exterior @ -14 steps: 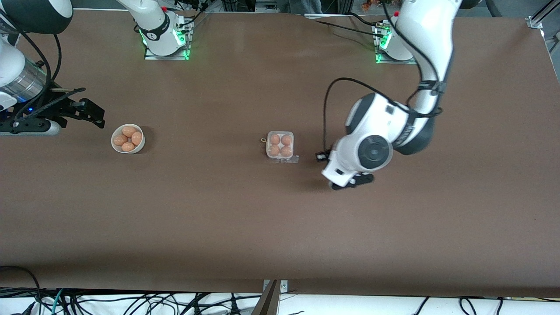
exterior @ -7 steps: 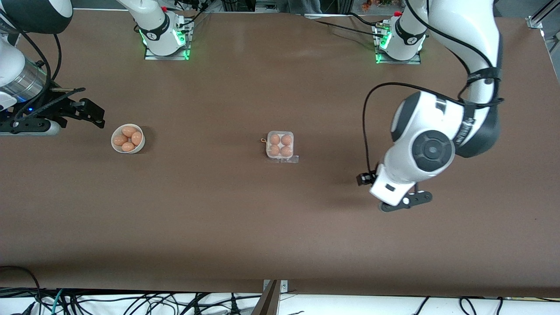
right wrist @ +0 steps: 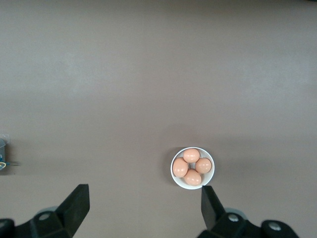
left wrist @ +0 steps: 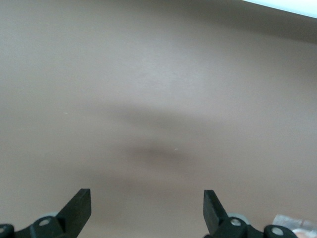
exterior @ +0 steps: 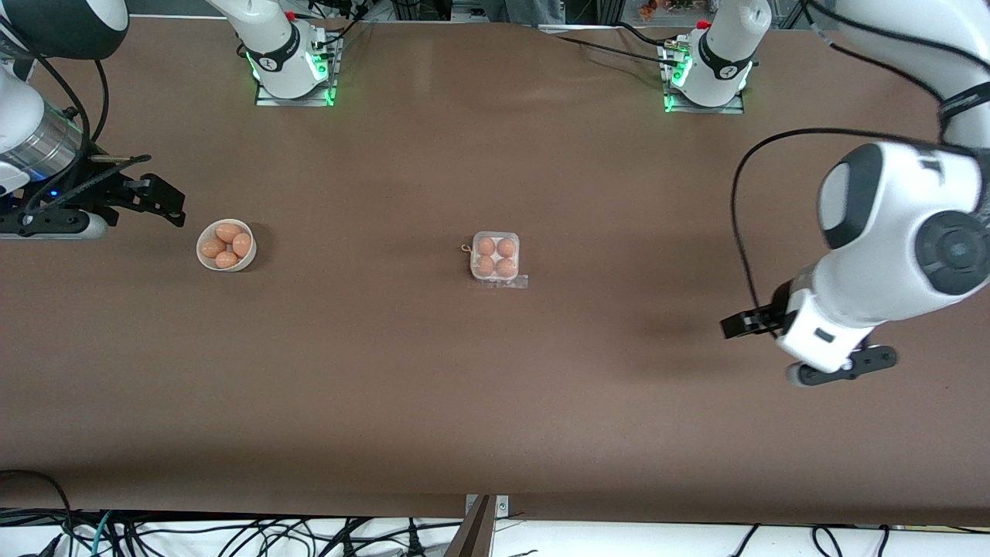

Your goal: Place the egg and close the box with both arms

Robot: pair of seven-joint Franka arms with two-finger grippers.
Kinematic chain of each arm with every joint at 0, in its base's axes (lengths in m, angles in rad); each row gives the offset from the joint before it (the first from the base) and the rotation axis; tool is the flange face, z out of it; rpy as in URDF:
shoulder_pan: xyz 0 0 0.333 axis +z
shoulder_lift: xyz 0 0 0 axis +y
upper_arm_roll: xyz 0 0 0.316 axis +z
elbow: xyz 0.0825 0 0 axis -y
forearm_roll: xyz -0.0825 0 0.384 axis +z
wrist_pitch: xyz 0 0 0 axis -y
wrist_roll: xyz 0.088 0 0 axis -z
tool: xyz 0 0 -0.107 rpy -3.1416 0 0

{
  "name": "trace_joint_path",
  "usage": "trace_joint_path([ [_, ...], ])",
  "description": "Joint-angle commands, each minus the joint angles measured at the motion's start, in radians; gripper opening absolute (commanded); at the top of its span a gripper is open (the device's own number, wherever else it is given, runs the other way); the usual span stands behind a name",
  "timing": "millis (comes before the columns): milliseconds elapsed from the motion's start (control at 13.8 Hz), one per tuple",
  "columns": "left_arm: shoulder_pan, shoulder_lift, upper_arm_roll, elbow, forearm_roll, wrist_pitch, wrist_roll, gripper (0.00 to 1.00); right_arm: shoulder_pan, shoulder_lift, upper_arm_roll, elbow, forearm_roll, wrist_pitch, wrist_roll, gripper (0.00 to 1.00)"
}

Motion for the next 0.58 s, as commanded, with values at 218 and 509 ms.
trace_joint_path([
  [218, 0.08, -0.283, -0.014, -0.373, 0.027, 0.127, 0.105, 1.0, -0.005, 0.004, 0.012, 0.02, -0.015, -0.013, 0.008, 1.0],
  [509, 0.116, -0.411, -0.012, -0.545, 0.085, 0.215, 0.141, 1.0, -0.005, 0.004, 0.012, 0.02, -0.013, -0.013, 0.008, 1.0],
])
